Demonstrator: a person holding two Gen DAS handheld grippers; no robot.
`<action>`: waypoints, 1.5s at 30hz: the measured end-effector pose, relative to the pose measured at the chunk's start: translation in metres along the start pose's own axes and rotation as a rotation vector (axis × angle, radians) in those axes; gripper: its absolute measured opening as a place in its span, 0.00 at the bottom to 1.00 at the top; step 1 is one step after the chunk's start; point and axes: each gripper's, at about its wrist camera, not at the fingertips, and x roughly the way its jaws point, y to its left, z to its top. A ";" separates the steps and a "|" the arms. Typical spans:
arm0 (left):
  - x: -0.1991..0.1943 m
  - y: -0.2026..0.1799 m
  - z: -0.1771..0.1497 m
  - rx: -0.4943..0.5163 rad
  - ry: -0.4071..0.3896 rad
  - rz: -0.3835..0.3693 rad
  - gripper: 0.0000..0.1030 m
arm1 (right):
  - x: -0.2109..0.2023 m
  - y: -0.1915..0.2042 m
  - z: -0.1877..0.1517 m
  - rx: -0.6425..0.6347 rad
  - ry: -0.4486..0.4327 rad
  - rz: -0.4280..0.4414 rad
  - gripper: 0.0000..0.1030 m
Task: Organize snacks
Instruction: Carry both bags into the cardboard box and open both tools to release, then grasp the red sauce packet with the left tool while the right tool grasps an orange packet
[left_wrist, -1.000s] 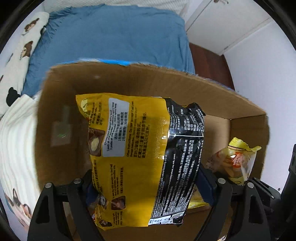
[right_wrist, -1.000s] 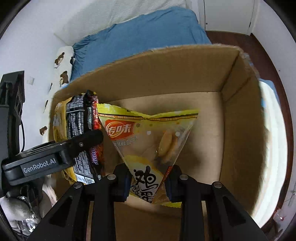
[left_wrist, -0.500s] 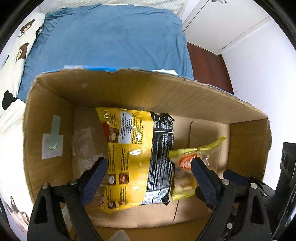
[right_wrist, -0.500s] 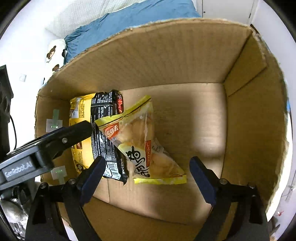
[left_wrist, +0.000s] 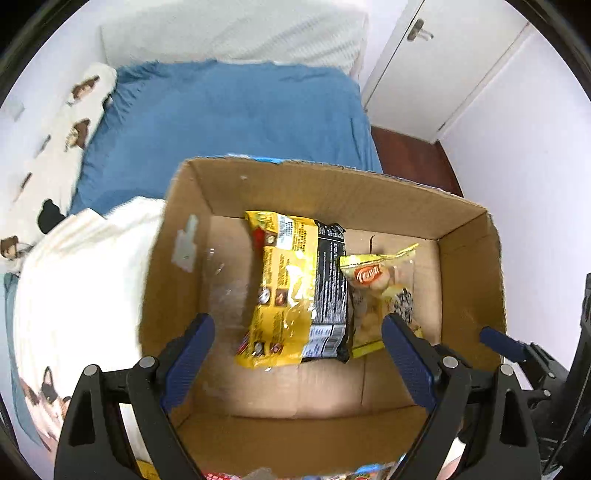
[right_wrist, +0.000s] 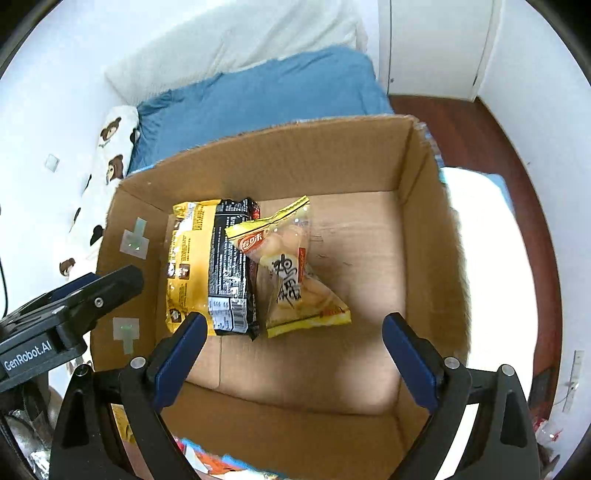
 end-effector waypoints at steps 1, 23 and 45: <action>-0.008 0.001 -0.006 0.003 -0.018 0.009 0.90 | -0.009 0.001 -0.006 -0.002 -0.016 -0.008 0.95; -0.101 -0.001 -0.101 0.019 -0.166 0.079 0.90 | -0.100 0.011 -0.111 -0.021 -0.127 0.045 0.95; 0.057 0.087 -0.221 -0.009 0.235 0.205 0.90 | 0.047 0.005 -0.183 0.088 0.127 0.053 0.85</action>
